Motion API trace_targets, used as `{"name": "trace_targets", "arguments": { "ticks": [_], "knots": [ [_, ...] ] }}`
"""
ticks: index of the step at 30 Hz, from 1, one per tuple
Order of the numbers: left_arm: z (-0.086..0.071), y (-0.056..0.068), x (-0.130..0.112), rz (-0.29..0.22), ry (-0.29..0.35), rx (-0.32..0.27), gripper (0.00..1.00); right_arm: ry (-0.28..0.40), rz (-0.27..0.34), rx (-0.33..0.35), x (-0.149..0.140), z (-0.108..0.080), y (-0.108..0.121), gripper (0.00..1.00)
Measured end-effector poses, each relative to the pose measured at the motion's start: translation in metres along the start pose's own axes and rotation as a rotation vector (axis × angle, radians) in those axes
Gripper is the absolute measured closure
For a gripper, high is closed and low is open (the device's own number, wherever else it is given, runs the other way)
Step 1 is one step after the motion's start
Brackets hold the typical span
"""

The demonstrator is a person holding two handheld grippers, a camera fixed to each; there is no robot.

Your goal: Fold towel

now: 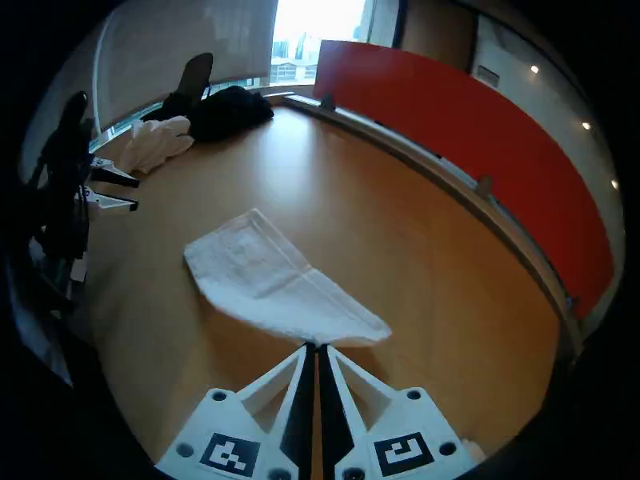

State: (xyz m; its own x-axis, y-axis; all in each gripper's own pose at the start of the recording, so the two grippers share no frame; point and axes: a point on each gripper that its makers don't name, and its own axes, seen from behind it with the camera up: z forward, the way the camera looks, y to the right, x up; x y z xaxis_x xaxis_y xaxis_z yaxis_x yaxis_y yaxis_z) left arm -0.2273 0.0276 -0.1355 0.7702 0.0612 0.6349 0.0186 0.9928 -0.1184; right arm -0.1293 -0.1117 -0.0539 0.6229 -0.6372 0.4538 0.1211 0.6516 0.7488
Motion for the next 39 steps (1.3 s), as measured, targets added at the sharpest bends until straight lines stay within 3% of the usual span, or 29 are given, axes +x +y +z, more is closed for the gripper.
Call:
{"name": "trace_targets", "arguments": {
  "ticks": [15,21,30,39],
  "knots": [
    [-0.009,-0.004,0.003,0.028,0.021,0.004,0.08,0.001,-0.025,-0.009,0.012,-0.005,0.006,0.97],
    [-0.011,-0.004,0.003,0.024,0.022,0.005,0.08,0.015,-0.045,0.015,0.025,-0.001,-0.003,0.97],
    [-0.020,-0.002,0.000,0.011,0.025,0.008,0.08,0.053,-0.103,0.089,0.064,0.021,-0.033,0.97],
    [-0.030,-0.002,-0.008,-0.007,0.024,0.020,0.08,0.059,-0.183,0.201,0.096,0.057,-0.078,0.97]
  ]
}}
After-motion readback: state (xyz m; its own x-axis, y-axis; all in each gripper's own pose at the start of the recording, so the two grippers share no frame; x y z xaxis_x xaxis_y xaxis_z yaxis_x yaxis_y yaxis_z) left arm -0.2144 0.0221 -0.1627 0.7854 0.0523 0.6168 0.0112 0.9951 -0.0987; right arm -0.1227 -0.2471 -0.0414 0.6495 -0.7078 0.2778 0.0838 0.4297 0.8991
